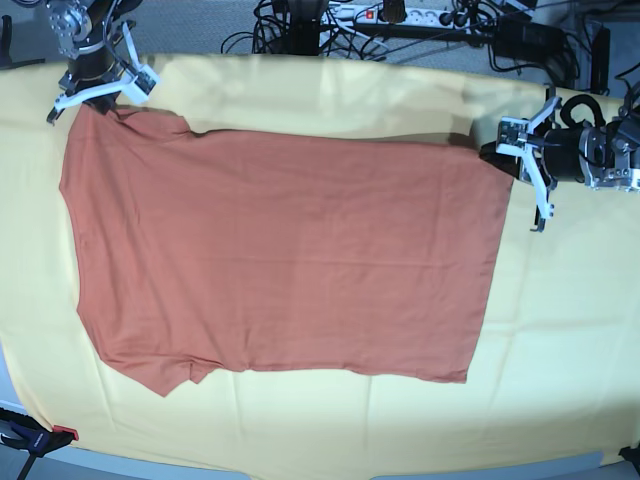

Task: Fold the T-shirt properly
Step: 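Grasp the shirt's collar-edge corners with both grippers and pull them outward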

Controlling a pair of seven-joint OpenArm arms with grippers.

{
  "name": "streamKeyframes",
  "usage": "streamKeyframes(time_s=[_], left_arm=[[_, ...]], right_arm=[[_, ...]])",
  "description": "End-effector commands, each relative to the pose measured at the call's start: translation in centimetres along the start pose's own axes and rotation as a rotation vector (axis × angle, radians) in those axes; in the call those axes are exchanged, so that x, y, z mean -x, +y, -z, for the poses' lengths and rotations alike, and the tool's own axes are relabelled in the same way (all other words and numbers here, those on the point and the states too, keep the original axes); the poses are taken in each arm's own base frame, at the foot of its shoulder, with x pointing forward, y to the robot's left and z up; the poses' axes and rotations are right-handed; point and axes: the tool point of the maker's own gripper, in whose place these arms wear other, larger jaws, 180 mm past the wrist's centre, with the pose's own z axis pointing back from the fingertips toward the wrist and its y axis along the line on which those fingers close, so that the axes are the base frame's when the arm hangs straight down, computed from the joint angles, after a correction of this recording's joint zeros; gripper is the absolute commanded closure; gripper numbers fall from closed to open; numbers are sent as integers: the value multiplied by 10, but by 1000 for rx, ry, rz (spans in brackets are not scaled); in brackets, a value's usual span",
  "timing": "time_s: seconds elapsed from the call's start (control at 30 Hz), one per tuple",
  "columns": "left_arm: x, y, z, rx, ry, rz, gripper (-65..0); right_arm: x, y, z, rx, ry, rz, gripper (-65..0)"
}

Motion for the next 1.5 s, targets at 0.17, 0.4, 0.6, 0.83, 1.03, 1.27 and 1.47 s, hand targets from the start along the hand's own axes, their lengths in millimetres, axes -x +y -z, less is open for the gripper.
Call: streamKeyframes(time_s=[0.17, 0.4, 0.6, 0.83, 1.03, 1.27, 1.47], left_arm=[[-4, -35, -12, 107, 3, -18, 0], [0, -60, -17, 185, 26, -27, 0], [1, -60, -17, 184, 34, -16, 0], [-1, -44, -13, 133, 34, 28, 0], [-23, -3, -3, 4, -37, 70, 0], [-6, 28, 11, -94, 4, 23, 0], [31, 67, 19, -266, 74, -55, 0]], right_arm=[[2, 16, -24, -54, -9, -12, 0], [12, 27, -32, -71, 19, -45, 0], [16, 10, -28, -20, 28, -32, 0], [-19, -7, -27, 27, -186, -32, 0], [-52, -22, -19, -7, -330, 53, 0], [-54, -48, 13, 14, -329, 122, 0], [-42, -51, 47, -31, -298, 156, 0]])
